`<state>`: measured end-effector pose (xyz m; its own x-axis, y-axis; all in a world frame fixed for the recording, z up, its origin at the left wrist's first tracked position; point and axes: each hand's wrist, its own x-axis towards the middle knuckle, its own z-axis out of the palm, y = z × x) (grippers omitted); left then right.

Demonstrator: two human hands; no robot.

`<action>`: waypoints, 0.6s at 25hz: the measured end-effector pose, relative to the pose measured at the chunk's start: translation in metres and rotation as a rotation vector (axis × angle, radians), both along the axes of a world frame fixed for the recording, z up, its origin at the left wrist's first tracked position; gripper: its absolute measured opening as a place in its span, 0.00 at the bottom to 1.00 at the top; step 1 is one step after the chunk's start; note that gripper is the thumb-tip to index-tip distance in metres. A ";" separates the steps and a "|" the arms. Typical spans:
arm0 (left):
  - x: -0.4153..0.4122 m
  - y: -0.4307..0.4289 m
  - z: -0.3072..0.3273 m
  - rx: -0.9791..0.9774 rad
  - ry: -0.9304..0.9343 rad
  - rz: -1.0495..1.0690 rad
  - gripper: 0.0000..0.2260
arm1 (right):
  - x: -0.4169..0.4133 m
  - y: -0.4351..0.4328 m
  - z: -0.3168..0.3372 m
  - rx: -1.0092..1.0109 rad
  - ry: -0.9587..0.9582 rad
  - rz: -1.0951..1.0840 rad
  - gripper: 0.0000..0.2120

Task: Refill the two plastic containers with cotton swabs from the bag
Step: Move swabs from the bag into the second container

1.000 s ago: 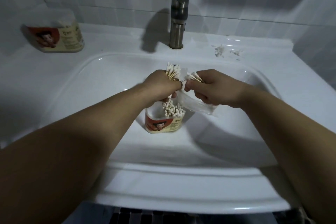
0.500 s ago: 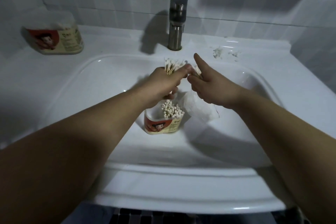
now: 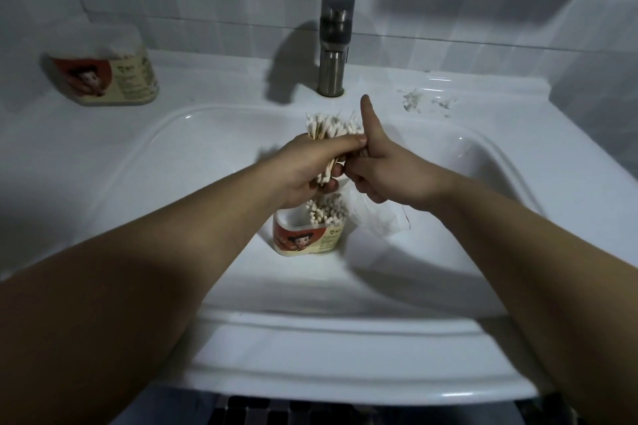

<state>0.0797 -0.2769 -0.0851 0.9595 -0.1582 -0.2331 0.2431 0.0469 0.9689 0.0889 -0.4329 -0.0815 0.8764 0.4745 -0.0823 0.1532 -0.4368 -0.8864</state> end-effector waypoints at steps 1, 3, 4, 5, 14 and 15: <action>0.001 0.002 0.000 0.015 -0.002 -0.012 0.03 | -0.001 0.000 0.000 0.004 0.018 0.009 0.49; 0.002 0.004 -0.001 0.046 -0.010 -0.030 0.03 | -0.002 0.000 0.000 0.013 0.041 0.017 0.50; 0.002 0.005 -0.001 0.059 -0.016 -0.034 0.03 | -0.002 0.001 -0.001 0.017 0.049 0.017 0.50; 0.002 0.005 0.000 0.073 -0.026 -0.036 0.03 | -0.002 0.001 -0.001 0.020 0.055 0.018 0.50; 0.004 0.002 -0.002 0.109 -0.093 0.029 0.17 | -0.004 0.005 -0.004 0.002 0.011 0.068 0.26; 0.005 0.003 -0.002 0.110 -0.090 0.044 0.16 | -0.004 0.004 -0.004 -0.003 -0.003 0.085 0.17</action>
<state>0.0848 -0.2741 -0.0876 0.9828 -0.0937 -0.1590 0.1547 -0.0517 0.9866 0.0845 -0.4285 -0.0852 0.8334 0.5467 -0.0808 0.1927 -0.4246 -0.8846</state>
